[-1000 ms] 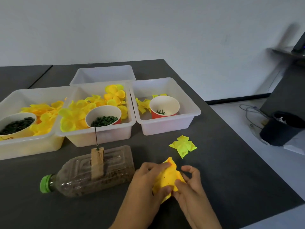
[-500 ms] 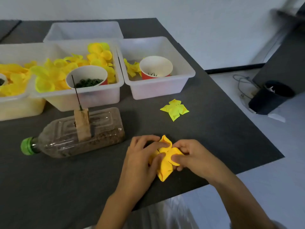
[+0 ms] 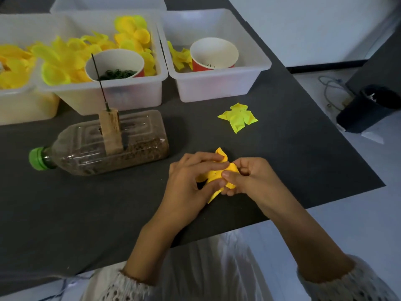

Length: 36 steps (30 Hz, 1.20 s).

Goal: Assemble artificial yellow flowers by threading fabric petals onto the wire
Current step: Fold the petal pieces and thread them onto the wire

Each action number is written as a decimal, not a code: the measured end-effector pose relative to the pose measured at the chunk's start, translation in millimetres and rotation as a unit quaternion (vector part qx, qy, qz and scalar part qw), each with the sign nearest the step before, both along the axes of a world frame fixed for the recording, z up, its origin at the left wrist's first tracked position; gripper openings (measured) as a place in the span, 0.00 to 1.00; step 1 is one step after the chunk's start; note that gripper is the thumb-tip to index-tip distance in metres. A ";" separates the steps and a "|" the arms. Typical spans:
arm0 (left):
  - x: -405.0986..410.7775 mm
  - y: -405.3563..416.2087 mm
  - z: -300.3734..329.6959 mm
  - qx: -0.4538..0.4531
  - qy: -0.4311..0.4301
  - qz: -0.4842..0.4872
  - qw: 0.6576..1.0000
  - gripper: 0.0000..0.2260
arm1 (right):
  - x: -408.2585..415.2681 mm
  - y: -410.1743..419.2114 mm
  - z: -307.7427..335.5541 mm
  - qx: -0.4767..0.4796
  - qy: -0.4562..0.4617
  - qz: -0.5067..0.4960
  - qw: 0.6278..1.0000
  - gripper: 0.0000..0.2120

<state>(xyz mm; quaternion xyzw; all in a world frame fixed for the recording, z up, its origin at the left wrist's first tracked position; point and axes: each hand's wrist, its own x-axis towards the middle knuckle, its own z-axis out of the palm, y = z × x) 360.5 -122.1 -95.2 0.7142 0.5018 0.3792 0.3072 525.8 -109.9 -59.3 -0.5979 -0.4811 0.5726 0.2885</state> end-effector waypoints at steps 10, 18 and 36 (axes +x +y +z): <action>0.9 -1.6 3.5 -0.043 -0.011 0.037 0.998 0.11 | -12.9 4.7 -11.7 0.071 -0.159 0.009 0.985 0.13; 11.5 0.0 2.4 -0.086 -0.028 0.124 0.988 0.06 | -14.3 5.1 -6.8 0.171 -0.221 0.047 0.959 0.29; 22.6 -2.5 1.5 -0.074 -0.078 0.205 0.973 0.05 | -5.2 -0.2 -4.6 0.337 -0.294 0.034 0.894 0.12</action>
